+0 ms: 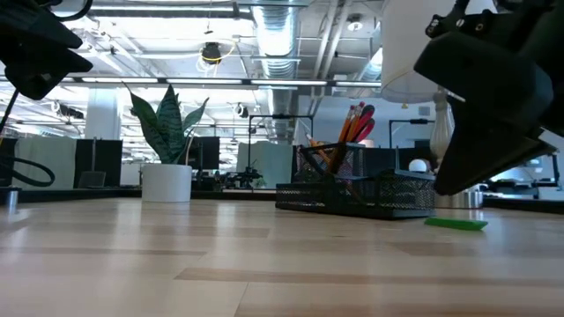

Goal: Pick and place office supplies into organizer
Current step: Put the green eraser into the black desk organizer

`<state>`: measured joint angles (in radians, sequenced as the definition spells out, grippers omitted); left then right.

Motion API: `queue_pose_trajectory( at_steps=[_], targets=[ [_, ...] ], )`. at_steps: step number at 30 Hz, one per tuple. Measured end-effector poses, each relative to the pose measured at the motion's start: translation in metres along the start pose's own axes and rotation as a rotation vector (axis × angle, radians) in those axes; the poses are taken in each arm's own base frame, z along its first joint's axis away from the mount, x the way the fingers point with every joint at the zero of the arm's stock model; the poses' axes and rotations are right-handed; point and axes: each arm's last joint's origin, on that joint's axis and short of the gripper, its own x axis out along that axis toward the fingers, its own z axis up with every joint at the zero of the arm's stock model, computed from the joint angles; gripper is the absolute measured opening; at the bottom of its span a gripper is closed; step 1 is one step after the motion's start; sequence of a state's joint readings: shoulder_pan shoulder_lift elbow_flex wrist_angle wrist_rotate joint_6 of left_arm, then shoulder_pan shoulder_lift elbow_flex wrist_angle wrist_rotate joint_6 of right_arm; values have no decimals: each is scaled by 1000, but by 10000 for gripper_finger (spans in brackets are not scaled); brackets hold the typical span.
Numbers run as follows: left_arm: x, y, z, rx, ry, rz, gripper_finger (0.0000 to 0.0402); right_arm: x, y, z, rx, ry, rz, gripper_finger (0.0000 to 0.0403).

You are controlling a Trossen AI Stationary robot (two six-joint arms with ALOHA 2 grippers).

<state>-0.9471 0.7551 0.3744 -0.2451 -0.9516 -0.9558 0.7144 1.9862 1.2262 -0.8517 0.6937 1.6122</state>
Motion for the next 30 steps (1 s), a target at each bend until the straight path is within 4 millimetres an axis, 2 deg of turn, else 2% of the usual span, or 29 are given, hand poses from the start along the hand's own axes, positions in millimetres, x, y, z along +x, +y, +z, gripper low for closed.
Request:
queue_pose_trajectory(
  at_steps=[10,14,18,22,25,30],
  targets=[
    [0,0,0,0,0,0,137,6,-2,2,-18,167,-27,138],
    [0,0,0,-1,0,0,137,6,-2,1,-36,164,-28,160],
    [0,0,0,1,0,0,137,8,-6,4,-53,147,-66,168],
    [0,0,0,6,0,0,137,22,-13,-1,-22,138,-153,166],
    [0,0,0,5,0,0,137,30,-10,-7,26,128,-168,161],
    [0,0,0,-3,0,2,137,31,-6,-8,20,105,-172,154]
  ],
)
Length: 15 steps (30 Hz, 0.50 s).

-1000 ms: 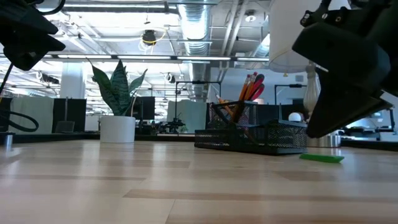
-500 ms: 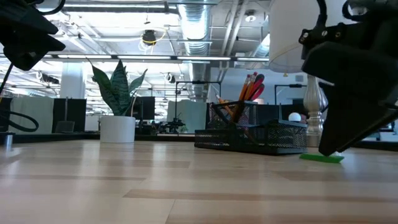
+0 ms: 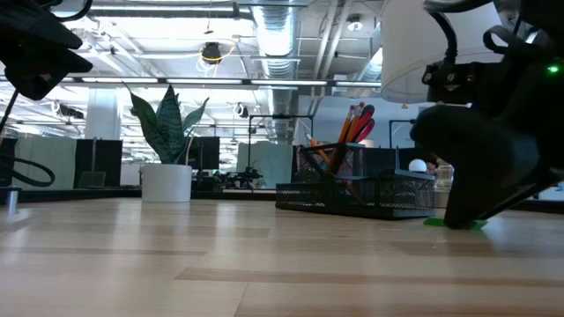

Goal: Pick and place office supplies into organizer
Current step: Put the green eraser into the black desk organizer

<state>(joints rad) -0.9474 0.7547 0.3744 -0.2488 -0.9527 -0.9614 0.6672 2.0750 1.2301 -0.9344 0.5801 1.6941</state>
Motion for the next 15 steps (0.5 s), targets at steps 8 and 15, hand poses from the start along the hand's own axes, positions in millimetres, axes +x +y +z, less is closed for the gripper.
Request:
queue_pose_trajectory(
  at_steps=[8,15],
  targets=[
    [0,0,0,-16,-5,-1,137,4,-2,-2,58,13,-3,129],
    [0,-1,1,-22,-6,-5,137,5,-5,-6,88,-5,-7,99]
  ],
)
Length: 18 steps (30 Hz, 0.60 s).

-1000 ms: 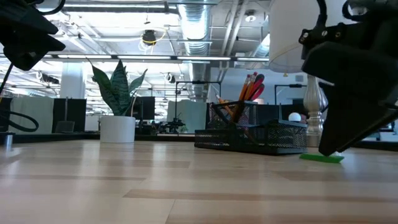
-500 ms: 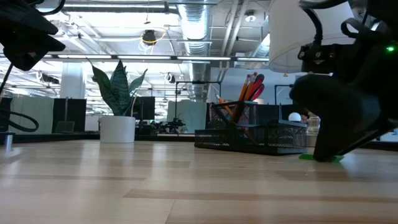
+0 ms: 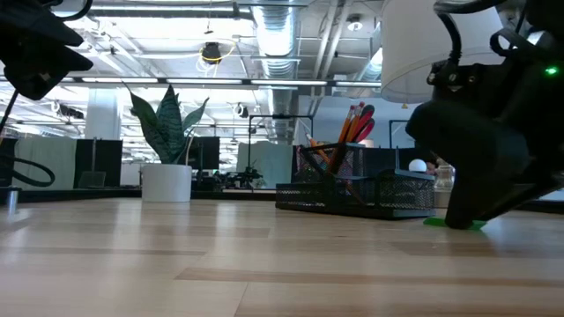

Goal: Pick and place office supplies into organizer
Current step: Put the green eraser into the black desk organizer

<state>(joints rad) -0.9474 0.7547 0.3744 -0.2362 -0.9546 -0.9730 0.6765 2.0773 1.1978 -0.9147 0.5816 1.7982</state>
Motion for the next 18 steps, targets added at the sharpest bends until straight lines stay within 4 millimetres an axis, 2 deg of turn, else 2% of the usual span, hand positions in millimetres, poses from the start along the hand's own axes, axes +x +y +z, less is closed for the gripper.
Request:
queue_pose_trajectory(
  at_steps=[8,18],
  targets=[
    [0,0,0,-13,-1,-2,137,-1,1,0,-8,-46,13,43],
    [0,-1,0,-16,1,-6,137,-7,8,2,-45,-87,44,69]
  ],
)
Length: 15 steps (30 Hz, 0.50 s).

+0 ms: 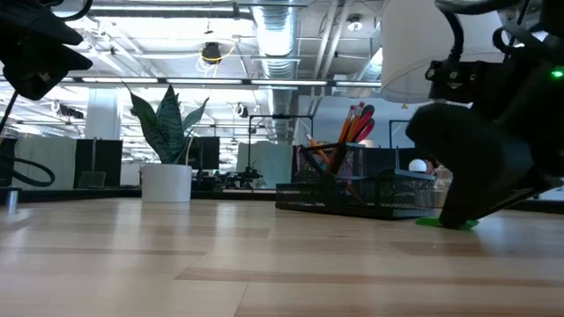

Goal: Pick and place office supplies into organizer
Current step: Put the green eraser into the black desk organizer

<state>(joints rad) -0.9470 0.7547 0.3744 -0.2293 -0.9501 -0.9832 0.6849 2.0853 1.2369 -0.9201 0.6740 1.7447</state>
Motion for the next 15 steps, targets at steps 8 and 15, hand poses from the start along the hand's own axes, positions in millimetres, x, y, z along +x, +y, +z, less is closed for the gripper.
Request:
queue_pose_trajectory(
  at_steps=[8,15],
  targets=[
    [0,0,0,0,0,0,137,-1,6,2,35,-101,61,69],
    [0,0,0,-1,-1,0,137,-8,18,11,-16,-138,104,70]
  ],
)
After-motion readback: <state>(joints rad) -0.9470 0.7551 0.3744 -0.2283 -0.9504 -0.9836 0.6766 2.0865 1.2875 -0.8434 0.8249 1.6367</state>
